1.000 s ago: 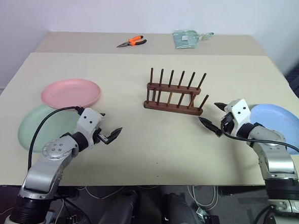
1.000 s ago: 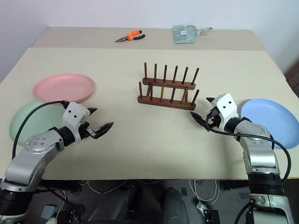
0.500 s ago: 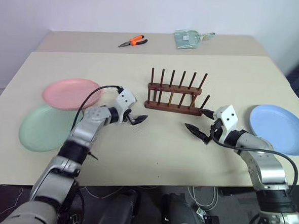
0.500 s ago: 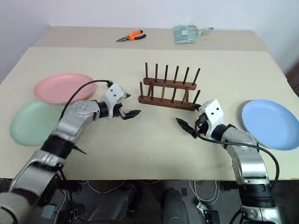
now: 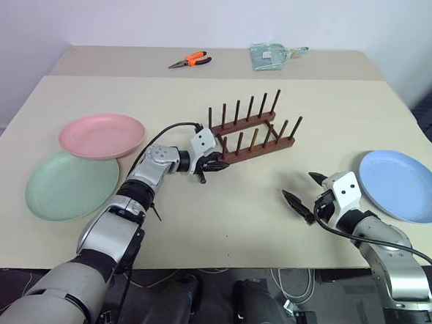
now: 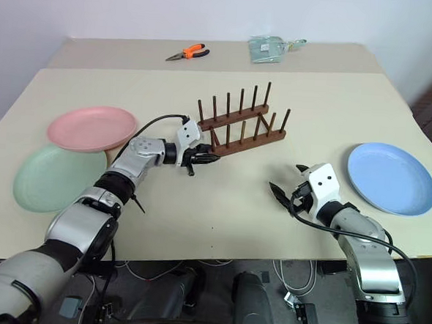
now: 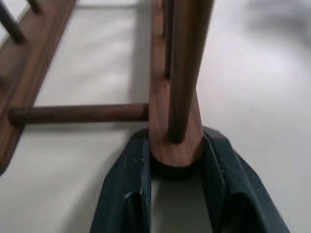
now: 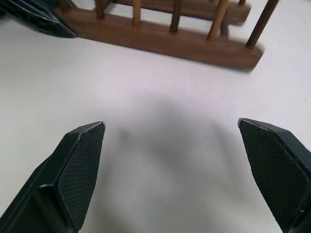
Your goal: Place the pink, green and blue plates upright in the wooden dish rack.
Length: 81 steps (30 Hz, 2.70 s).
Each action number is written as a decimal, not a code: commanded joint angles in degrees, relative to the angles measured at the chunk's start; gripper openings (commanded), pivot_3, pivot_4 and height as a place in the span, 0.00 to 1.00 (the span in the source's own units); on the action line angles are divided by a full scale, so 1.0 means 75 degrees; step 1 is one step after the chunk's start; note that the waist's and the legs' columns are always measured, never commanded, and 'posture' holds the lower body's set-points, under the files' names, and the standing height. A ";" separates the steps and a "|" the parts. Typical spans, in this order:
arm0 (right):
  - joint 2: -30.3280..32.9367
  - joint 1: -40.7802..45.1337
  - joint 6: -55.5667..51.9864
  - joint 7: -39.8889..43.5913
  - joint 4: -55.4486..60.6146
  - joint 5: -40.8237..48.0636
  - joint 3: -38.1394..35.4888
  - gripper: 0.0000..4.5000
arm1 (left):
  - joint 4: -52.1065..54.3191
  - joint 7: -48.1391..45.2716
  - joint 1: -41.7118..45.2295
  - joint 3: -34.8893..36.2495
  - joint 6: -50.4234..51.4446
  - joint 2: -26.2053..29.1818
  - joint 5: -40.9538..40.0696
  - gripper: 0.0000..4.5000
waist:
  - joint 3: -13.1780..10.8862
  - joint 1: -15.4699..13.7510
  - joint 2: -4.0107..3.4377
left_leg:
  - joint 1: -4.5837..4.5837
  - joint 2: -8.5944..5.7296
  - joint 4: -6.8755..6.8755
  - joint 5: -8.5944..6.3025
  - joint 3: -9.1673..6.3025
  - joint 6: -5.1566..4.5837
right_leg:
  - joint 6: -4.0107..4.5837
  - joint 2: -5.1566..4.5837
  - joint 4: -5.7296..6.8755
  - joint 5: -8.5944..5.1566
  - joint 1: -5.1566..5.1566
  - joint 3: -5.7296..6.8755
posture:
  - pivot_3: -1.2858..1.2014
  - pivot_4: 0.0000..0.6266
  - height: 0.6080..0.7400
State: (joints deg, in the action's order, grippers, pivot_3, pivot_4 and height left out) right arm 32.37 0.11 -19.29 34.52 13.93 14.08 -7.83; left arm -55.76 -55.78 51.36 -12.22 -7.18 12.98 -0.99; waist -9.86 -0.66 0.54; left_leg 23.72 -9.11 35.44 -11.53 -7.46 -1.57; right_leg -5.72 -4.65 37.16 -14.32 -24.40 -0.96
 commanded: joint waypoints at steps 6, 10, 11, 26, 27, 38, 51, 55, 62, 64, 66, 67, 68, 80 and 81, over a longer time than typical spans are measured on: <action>0.0656 -0.0112 0.0172 0.0295 -0.0155 -0.0041 -0.0501 1.00 | 0.3761 -0.1229 -0.1988 -0.0644 0.0536 0.0854 0.0101 0.17 | 0.0003 0.0013 -0.0005 | 0.0000 0.0001 -0.0004 0.0000 0.0000 -0.0003 | 0.0001 0.0002 0.0001 0.0000 -0.0003 -0.0004 | 0.52 0.24 0.90; 0.0869 -0.0157 0.0434 0.0253 -0.0684 -0.0155 -0.0820 1.00 | 0.5235 -0.1500 -0.2611 -0.0895 0.1158 0.1220 -0.0027 0.28 | 0.0004 -0.0023 -0.0007 | -0.0007 0.0001 -0.0006 -0.0001 0.0001 -0.0002 | 0.0003 0.0001 0.0001 0.0000 0.0003 -0.0007 | 0.52 0.24 0.90; 0.0913 -0.0193 0.0512 0.0257 -0.0800 -0.0206 -0.0863 1.00 | 0.5377 -0.1476 -0.2655 -0.0875 0.1333 0.1225 -0.0083 0.40 | 0.0004 -0.0036 -0.0007 | -0.0007 0.0000 -0.0003 -0.0001 0.0000 -0.0002 | 0.0003 0.0001 0.0001 0.0000 0.0007 -0.0005 | 0.52 0.24 0.90; 0.1413 -0.1212 0.0684 0.1051 -0.0365 -0.0173 -0.0799 0.57 | 0.8084 -0.0880 -0.4492 0.0078 0.4202 0.2603 -0.0928 0.57 | 0.0022 0.0039 -0.0030 | -0.0034 0.0008 -0.0017 -0.0002 0.0002 -0.0002 | 0.0012 0.0005 0.0002 -0.0009 0.0025 -0.0010 | 0.52 0.24 0.90; 0.1353 -0.1175 0.0659 0.1082 -0.0319 -0.0175 -0.0677 0.46 | 0.8561 -0.0845 -0.4685 0.0155 0.4693 0.2538 -0.1309 0.46 | 0.0022 0.0031 -0.0030 | -0.0034 0.0008 -0.0017 -0.0004 0.0002 0.0000 | 0.0021 0.0005 0.0001 -0.0015 0.0027 -0.0011 | 0.52 0.24 0.90; 0.0363 -0.0099 0.0606 0.0482 -0.0797 -0.0893 0.0689 0.01 | 0.8347 0.1740 -0.4416 -0.0930 0.5167 0.0771 -0.0564 0.11 | 0.0024 0.0010 -0.0012 | -0.0038 0.0009 -0.0007 -0.0011 0.0003 0.0012 | 0.0024 0.0003 -0.0005 -0.0019 0.0042 -0.0008 | 0.52 0.24 0.90; -0.0901 0.2452 0.0891 -0.1049 -0.3018 -0.1906 0.1267 0.01 | 0.5134 0.3498 -0.2982 -0.0401 0.3388 0.0053 0.0052 0.11 | 0.0050 -0.0010 0.0004 | -0.0053 0.0007 0.0004 0.0000 0.0004 0.0013 | 0.0003 0.0008 0.0001 -0.0003 0.0051 -0.0002 | 0.52 0.24 0.90; -0.0748 0.2487 0.0972 -0.0696 -0.2887 -0.1820 0.1329 0.01 | 0.5155 0.3408 -0.2998 -0.0347 0.3245 0.0180 0.0028 0.11 | 0.0052 0.0000 0.0002 | -0.0053 0.0007 0.0004 0.0001 0.0003 0.0012 | 0.0003 0.0008 0.0002 -0.0002 0.0051 -0.0002 | 0.52 0.24 0.90; -0.0329 0.1970 0.0613 0.0397 -0.1362 -0.1100 0.1182 0.66 | 0.7342 0.3324 -0.3570 0.1382 0.4330 0.0616 -0.1453 0.52 | 0.0046 0.0111 0.0003 | -0.0038 0.0008 -0.0022 0.0004 0.0003 0.0009 | 0.0005 0.0009 0.0012 -0.0002 0.0011 -0.0008 | 0.52 0.24 0.90; -0.0293 0.1896 0.0485 0.0523 -0.0964 -0.0971 0.1200 0.90 | 0.7690 0.3938 -0.3347 0.2102 0.4591 0.0704 -0.1559 0.75 | 0.0040 0.0095 0.0009 | -0.0029 0.0008 -0.0018 0.0006 0.0001 0.0013 | 0.0005 0.0009 0.0012 -0.0002 0.0004 -0.0005 | 0.52 0.24 0.90; -0.0236 0.1861 0.0469 0.0680 -0.0670 -0.0955 0.1324 1.00 | 0.7817 0.4936 -0.2933 0.2850 0.4770 0.0966 -0.1246 0.97 | 0.0036 0.0047 0.0016 | -0.0029 0.0008 -0.0013 0.0004 0.0001 0.0019 | 0.0004 0.0009 0.0012 -0.0002 0.0007 -0.0005 | 0.52 0.24 0.90; -0.0228 0.1873 0.0467 0.0730 -0.0609 -0.0974 0.1392 1.00 | 0.7856 0.5393 -0.2769 0.3123 0.4866 0.1141 -0.1024 0.97 | 0.0035 0.0034 0.0018 | -0.0029 0.0008 -0.0013 0.0001 0.0001 0.0025 | 0.0004 0.0009 0.0011 -0.0002 0.0008 -0.0003 | 0.52 0.24 0.90; -0.0243 0.1896 0.0475 0.0760 -0.0587 -0.1001 0.1457 1.00 | 0.7849 0.5894 -0.2625 0.3401 0.5092 0.1317 -0.0799 0.97 | 0.0036 0.0035 0.0018 | -0.0029 0.0008 -0.0011 -0.0001 0.0001 0.0030 | 0.0004 0.0009 0.0011 -0.0002 0.0008 -0.0003 | 0.52 0.24 0.90; -0.0296 0.2218 0.0851 0.0934 -0.1183 -0.1163 0.1815 1.00 | 0.9746 0.9126 -0.1874 0.8406 0.9481 -0.0396 -0.3099 0.97 | 0.0022 -0.0022 0.0054 | -0.0029 0.0003 0.0008 -0.0004 -0.0013 0.0030 | -0.0002 0.0007 0.0005 0.0000 0.0032 0.0019 | 0.52 0.24 0.90; -0.0297 0.2227 0.0868 0.0943 -0.1199 -0.1162 0.1826 1.00 | 0.9873 0.9152 -0.1920 0.8574 0.9772 -0.0489 -0.3284 0.97 | 0.0022 -0.0017 0.0054 | -0.0029 0.0003 0.0009 -0.0004 -0.0013 0.0030 | -0.0002 0.0008 0.0005 0.0000 0.0032 0.0020 | 0.52 0.24 0.90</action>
State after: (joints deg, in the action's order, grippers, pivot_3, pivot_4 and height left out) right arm 30.19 15.89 -14.01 41.37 4.29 5.25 6.02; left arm 14.74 12.59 36.70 50.02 62.91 9.28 -22.37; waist -9.70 -0.79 0.94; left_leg 23.50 -9.09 35.51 -11.55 -7.55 -1.34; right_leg -5.73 -4.59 37.21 -14.32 -24.16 -0.81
